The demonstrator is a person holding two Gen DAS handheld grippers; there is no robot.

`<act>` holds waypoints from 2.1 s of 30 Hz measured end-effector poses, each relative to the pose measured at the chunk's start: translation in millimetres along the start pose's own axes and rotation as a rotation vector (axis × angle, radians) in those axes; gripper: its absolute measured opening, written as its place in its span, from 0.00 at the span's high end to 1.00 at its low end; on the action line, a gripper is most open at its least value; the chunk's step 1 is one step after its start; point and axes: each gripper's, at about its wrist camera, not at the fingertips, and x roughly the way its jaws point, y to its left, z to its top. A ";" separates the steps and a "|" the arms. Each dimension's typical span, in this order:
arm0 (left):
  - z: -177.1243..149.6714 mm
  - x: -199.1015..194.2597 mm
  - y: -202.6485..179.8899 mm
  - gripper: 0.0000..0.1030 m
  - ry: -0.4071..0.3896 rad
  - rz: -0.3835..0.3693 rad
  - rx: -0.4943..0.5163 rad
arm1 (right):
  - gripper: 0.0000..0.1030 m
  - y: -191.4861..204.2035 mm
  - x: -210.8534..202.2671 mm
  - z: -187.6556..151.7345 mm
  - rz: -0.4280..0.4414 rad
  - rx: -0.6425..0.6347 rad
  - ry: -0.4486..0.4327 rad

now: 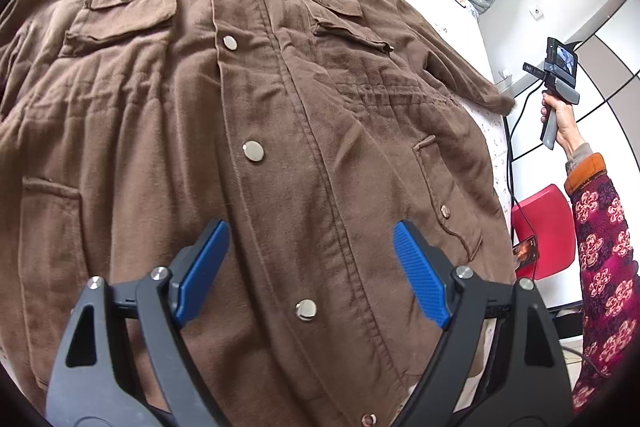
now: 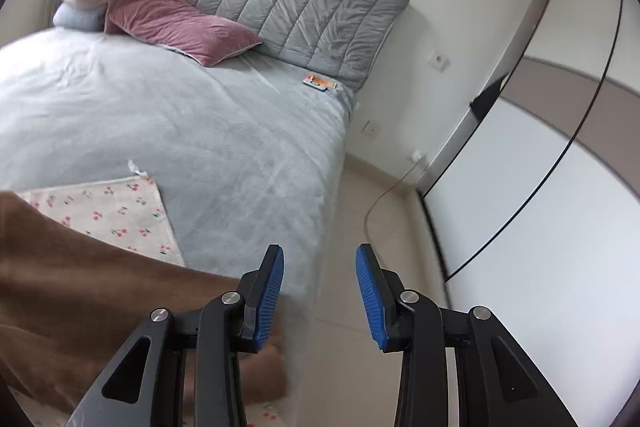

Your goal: Fold large clothes

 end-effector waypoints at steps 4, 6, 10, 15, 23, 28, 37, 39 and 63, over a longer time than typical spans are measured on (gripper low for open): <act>2.4 3.2 2.2 0.18 -0.015 -0.011 -0.023 | 0.63 27.4 -17.4 -13.0 0.208 0.032 0.030; 1.6 6.9 3.3 0.18 -0.019 -0.038 -0.054 | 0.63 55.8 -20.7 -25.5 0.313 0.011 0.079; -3.6 6.6 4.7 0.18 -0.018 -0.044 -0.078 | 0.63 99.5 -6.1 -61.1 0.396 -0.022 0.206; -15.8 -30.3 34.2 0.18 -0.060 0.037 -0.104 | 0.55 79.1 10.3 -96.8 0.142 -0.067 0.359; -53.7 -113.7 114.0 0.18 -0.202 0.218 -0.232 | 0.45 48.5 -105.7 -96.8 0.381 -0.078 0.292; -79.1 -158.8 179.7 0.18 -0.257 0.398 -0.321 | 0.39 53.0 -185.2 -106.8 0.563 -0.095 0.226; -109.1 -154.2 313.9 0.22 -0.243 0.390 -0.596 | 0.37 95.0 -256.4 -152.4 0.643 -0.212 0.189; -101.9 -146.6 314.6 0.45 -0.252 0.356 -0.567 | 0.37 105.5 -259.2 -162.1 0.646 -0.231 0.207; 63.8 -313.7 322.2 0.31 -0.512 1.260 -0.238 | 0.37 127.1 -262.3 -188.4 0.678 -0.257 0.253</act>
